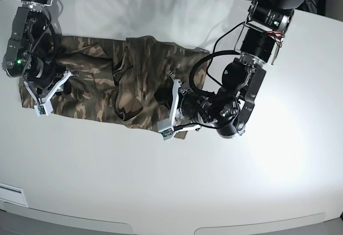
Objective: Fold the T-shirt properly
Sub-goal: 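Grasp the folded fabric edge with the left gripper and fold it over, then grasp the shirt end with the right gripper and fold it toward the left gripper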
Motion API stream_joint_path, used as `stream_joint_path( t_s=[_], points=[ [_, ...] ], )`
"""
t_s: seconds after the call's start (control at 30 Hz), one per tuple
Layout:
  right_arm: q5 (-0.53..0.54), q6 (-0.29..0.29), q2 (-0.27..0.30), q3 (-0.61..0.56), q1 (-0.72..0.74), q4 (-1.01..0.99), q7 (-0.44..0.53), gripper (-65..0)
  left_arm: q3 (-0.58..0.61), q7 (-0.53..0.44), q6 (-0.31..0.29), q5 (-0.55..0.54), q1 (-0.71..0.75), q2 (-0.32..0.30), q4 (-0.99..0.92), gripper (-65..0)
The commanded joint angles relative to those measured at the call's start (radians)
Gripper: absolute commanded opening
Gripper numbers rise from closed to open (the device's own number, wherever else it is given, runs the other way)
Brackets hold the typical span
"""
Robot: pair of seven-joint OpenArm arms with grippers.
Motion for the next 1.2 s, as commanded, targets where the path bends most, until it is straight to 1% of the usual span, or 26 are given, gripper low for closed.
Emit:
stream_joint_path(
  t_s=[0.0, 0.17, 0.3, 0.37, 0.47, 0.5, 0.6, 0.67, 0.83, 0.93, 1.03, 1.17],
  points=[
    [0.009, 0.000, 0.015, 0.005, 0.020, 0.011, 0.008, -50.1, 0.000, -0.035, -0.018, -0.018, -0.026, 0.008, 0.016, -65.0],
    [0.008, 0.016, 0.017, 0.005, 0.060, 0.011, 0.008, -50.1, 0.000, -0.083, -0.026, 0.060, 0.041, 0.008, 0.016, -65.0],
    [0.005, -0.001, 0.031, 0.005, 0.100, 0.011, 0.004, -49.7, 0.000, -0.140, -0.024, 0.154, 0.108, -0.004, 0.016, -65.0],
    [0.004, -0.004, 0.047, 0.005, 0.119, 0.011, 0.003, -49.7, -0.001, -0.170, 0.007, 0.196, 0.128, -0.024, 0.016, -65.0],
    [0.003, -0.006, 0.086, 0.005, 0.134, 0.011, -0.006, -49.4, -0.002, -0.180, 0.034, 0.228, 0.148, -0.063, 0.016, -65.0],
    [-0.001, -0.016, 0.101, 0.006, 0.134, 0.011, -0.013, -48.5, -0.002, -0.178, 0.041, 0.227, 0.150, -0.080, 0.016, -65.0],
    [-0.041, -0.083, 0.140, 0.012, 0.134, 0.011, -0.033, -42.6, -0.003, -0.172, 0.066, 0.226, 0.151, -0.133, 0.016, -65.0],
    [-0.053, -0.108, 0.154, 0.030, 0.132, 0.011, -0.058, -39.2, -0.002, -0.172, 0.071, 0.223, 0.151, -0.163, 0.017, -65.0],
    [-0.052, -0.115, 0.154, 0.112, 0.082, 0.011, -0.072, -39.1, -0.003, -0.141, 0.070, 0.185, 0.151, -0.209, 0.020, -65.0],
    [-0.050, -0.129, 0.153, 0.158, 0.043, 0.011, -0.092, -39.1, -0.005, -0.143, 0.070, 0.165, 0.150, -0.237, 0.021, -65.0],
    [-0.048, -0.129, 0.151, 0.204, 0.002, 0.010, -0.090, -39.1, -0.006, -0.142, 0.070, 0.117, 0.148, -0.244, 0.023, -65.0],
    [-0.040, -0.154, 0.151, 0.266, -0.050, 0.010, -0.057, -39.0, -0.008, -0.147, 0.069, 0.086, 0.147, -0.244, 0.028, -65.0]
  ],
)
